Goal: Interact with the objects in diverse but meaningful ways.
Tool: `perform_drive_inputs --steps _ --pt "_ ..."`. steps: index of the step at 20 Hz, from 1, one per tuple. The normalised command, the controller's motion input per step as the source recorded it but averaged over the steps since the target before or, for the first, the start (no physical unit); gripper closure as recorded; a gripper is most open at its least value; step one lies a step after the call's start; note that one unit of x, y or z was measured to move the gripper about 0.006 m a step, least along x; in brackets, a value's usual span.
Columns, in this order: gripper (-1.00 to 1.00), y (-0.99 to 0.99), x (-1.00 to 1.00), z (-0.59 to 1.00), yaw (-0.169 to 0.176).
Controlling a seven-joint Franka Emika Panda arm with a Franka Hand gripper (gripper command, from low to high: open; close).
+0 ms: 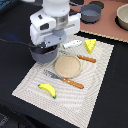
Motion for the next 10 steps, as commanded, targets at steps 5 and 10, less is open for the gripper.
perform_drive_inputs --steps 5,10 --pt "1.0 0.52 -0.92 0.13 0.0" --pt "1.0 0.61 -0.82 0.12 0.0"
